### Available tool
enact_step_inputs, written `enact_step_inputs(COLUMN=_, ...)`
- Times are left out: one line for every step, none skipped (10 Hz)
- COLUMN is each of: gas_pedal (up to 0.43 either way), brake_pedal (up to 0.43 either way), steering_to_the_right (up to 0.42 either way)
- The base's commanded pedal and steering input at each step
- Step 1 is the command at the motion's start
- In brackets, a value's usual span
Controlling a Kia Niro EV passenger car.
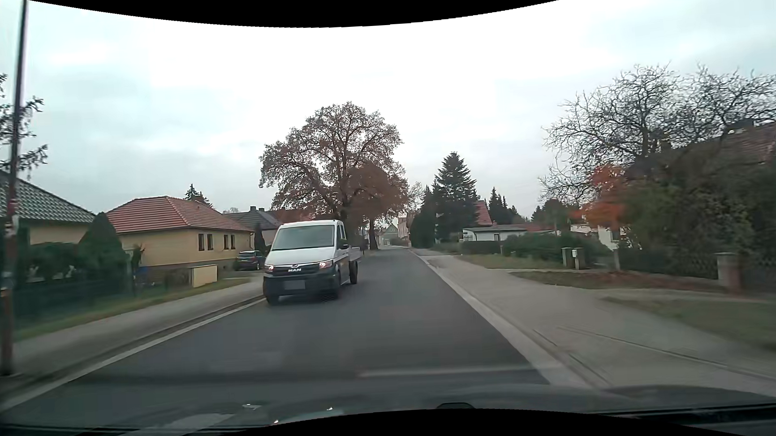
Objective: Follow the waypoints while adhering to traffic rules and regulations
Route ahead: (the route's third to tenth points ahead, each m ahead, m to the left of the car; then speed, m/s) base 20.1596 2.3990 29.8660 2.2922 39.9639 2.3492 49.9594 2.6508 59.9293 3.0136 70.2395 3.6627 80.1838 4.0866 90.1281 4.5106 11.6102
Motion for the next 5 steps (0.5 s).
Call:
enact_step_inputs(gas_pedal=0.189, brake_pedal=0.0, steering_to_the_right=-0.004)
enact_step_inputs(gas_pedal=0.189, brake_pedal=0.0, steering_to_the_right=-0.004)
enact_step_inputs(gas_pedal=0.189, brake_pedal=0.0, steering_to_the_right=-0.004)
enact_step_inputs(gas_pedal=0.189, brake_pedal=0.0, steering_to_the_right=-0.004)
enact_step_inputs(gas_pedal=0.189, brake_pedal=0.0, steering_to_the_right=-0.004)
